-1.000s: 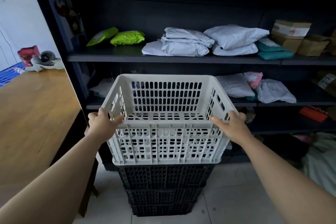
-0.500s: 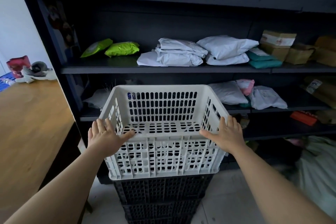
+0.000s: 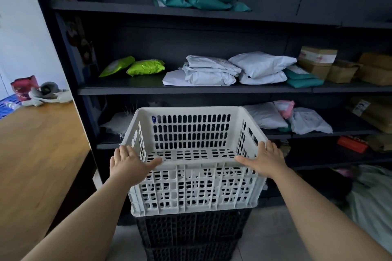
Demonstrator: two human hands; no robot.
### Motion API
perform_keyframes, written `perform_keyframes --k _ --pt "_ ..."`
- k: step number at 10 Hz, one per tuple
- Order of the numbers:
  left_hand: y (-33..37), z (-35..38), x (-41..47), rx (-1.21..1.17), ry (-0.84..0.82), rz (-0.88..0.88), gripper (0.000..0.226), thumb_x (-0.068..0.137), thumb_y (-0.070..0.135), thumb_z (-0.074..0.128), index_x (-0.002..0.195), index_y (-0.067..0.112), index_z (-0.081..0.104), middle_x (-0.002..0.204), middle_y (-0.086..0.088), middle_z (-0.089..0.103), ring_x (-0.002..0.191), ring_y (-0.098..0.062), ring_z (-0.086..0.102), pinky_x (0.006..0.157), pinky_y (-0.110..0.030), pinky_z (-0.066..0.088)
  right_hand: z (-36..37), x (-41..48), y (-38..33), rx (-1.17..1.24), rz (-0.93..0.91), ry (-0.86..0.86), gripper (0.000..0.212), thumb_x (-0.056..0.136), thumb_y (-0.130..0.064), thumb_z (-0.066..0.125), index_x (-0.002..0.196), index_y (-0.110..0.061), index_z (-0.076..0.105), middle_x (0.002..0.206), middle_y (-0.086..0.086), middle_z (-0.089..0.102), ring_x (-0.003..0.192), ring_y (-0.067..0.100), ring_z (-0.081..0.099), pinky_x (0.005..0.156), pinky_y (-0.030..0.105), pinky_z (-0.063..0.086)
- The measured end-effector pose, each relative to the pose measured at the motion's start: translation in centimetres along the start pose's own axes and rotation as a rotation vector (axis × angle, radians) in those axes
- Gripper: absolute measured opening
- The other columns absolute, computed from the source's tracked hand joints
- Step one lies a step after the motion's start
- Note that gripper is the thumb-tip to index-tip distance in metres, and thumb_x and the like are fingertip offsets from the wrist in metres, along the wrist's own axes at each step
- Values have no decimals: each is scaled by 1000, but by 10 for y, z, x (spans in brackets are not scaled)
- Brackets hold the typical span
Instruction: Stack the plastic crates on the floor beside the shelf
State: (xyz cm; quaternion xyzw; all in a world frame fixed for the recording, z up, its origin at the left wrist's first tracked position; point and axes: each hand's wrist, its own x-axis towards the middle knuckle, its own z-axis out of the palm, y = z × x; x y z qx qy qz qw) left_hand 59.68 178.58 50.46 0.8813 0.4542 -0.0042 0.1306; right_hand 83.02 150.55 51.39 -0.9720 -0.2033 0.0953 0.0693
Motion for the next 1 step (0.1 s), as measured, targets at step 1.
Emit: perform_keyframes --k 1 --pt "7 -16 -1 -34 87 32 106 74 77 47 148 7 17 156 -13 23 144 -31 20 118 -46 18 -12 1 -9 -55 -97 137 120 63 -88 43 151 -13 9 159 11 14 146 30 11 116 49 6"
